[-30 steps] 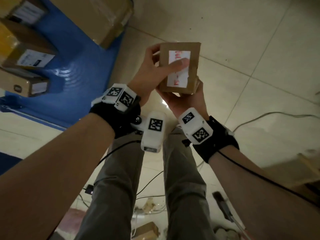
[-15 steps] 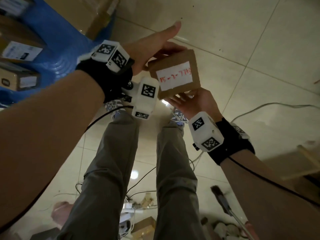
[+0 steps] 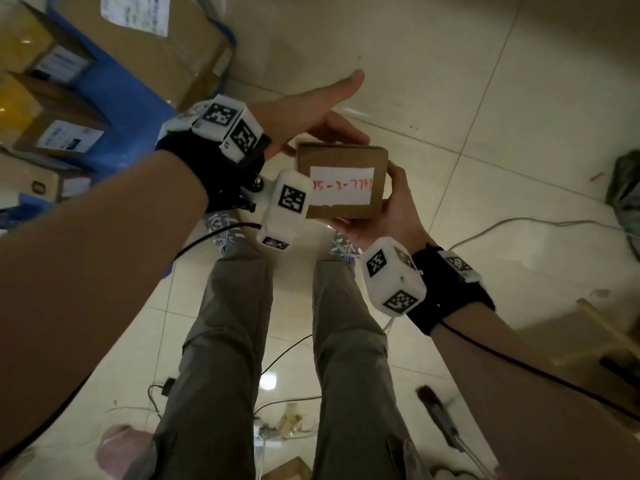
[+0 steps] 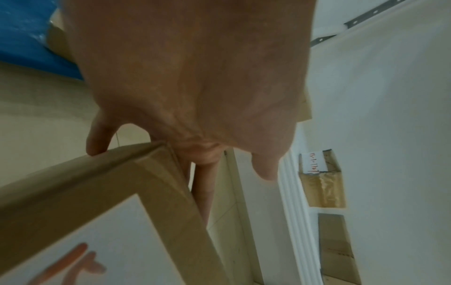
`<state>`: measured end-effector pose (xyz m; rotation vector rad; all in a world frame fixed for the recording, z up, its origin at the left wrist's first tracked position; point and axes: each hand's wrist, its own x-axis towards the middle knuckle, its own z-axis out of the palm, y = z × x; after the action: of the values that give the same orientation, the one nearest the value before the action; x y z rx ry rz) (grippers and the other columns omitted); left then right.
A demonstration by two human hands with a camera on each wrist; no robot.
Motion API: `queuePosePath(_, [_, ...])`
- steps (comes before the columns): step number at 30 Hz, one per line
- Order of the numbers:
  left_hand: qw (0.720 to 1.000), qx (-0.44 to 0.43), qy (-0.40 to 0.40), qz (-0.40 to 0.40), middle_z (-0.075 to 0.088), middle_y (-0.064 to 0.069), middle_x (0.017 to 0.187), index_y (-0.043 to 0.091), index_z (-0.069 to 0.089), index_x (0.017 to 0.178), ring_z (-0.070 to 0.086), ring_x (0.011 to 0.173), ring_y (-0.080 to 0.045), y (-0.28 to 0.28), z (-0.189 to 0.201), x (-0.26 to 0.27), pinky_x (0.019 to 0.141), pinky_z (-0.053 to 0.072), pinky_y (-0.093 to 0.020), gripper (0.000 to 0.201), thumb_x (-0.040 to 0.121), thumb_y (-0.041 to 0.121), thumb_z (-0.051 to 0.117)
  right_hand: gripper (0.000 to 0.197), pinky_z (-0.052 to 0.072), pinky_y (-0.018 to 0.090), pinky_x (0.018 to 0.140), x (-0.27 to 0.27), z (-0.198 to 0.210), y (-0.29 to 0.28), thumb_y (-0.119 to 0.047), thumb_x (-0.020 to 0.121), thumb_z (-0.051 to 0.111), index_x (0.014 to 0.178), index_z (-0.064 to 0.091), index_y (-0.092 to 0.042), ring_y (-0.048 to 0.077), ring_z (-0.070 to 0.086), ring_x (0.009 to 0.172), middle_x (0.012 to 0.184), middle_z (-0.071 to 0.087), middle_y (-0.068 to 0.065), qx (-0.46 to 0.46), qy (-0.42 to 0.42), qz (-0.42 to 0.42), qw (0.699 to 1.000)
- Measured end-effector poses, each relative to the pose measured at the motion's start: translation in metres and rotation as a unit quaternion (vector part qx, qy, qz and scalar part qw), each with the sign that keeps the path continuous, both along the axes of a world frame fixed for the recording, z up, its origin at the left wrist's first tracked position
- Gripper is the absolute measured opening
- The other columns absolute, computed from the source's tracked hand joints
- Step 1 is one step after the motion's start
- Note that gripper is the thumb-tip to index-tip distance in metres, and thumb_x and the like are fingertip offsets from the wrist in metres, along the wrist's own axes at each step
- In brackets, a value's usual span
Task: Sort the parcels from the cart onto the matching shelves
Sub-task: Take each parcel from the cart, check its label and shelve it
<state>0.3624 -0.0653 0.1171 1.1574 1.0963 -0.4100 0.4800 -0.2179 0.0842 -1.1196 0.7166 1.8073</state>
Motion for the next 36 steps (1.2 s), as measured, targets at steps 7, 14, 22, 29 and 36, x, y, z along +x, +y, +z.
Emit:
queuePosePath(7, [0.998,0.056,-0.004,-0.005,0.074,0.017,0.104,0.041,0.077,0.100,0.056,0.113,-0.009,0.001,0.098,0.018,0.110,0.024,-0.052,0.076,0.086,0.084,0.017,0.069,0.037,0.059,0.113,0.016,0.100,0.017,-0.061,0.093,0.049,0.143,0.055,-0.013,0.037,0.053,0.134,0.139,0.061,0.018,0.072,-0.043,0.083,0.993])
queuePosePath(14, [0.991,0.106,-0.016,-0.074,0.071,0.020,0.102,0.040,0.078,0.101,0.053,0.112,-0.003,0.004,0.216,0.026,0.108,0.027,-0.049,0.073,0.088,0.081,0.018,0.082,0.040,0.053,0.113,0.017,0.204,0.016,-0.076,0.091,0.038,0.142,0.056,-0.014,0.033,0.058,0.130,0.138,0.062,0.017,0.095,-0.110,0.094,0.985])
queuePosePath(22, [0.970,0.179,-0.036,-0.158,0.070,0.017,0.111,0.038,0.077,0.103,0.055,0.118,-0.007,-0.011,0.384,0.010,0.090,0.040,-0.042,0.066,0.087,0.080,0.028,0.052,0.061,0.038,0.069,-0.004,0.368,0.004,-0.059,0.091,0.047,0.103,0.068,-0.013,0.026,0.071,0.081,0.099,0.072,0.012,0.161,-0.188,0.090,0.965])
queuePosePath(29, [0.935,0.285,-0.092,-0.189,0.072,0.021,0.105,0.036,0.076,0.106,0.062,0.109,-0.004,-0.032,0.523,-0.002,0.100,0.044,-0.045,0.057,0.089,0.075,0.038,0.055,0.056,0.048,0.087,-0.013,0.495,-0.011,-0.059,0.092,0.047,0.108,0.069,-0.011,0.032,0.068,0.098,0.110,0.072,0.015,0.215,-0.235,0.058,0.946])
queuePosePath(36, [0.870,0.408,-0.169,-0.220,0.072,0.010,0.109,0.036,0.075,0.107,0.062,0.115,-0.019,-0.042,0.647,0.000,0.096,0.050,-0.042,0.034,0.089,0.060,0.058,0.047,0.050,0.043,0.097,0.004,0.619,-0.022,-0.057,0.087,0.054,0.094,0.071,-0.014,0.027,0.067,0.084,0.092,0.072,0.011,0.255,-0.316,0.026,0.914])
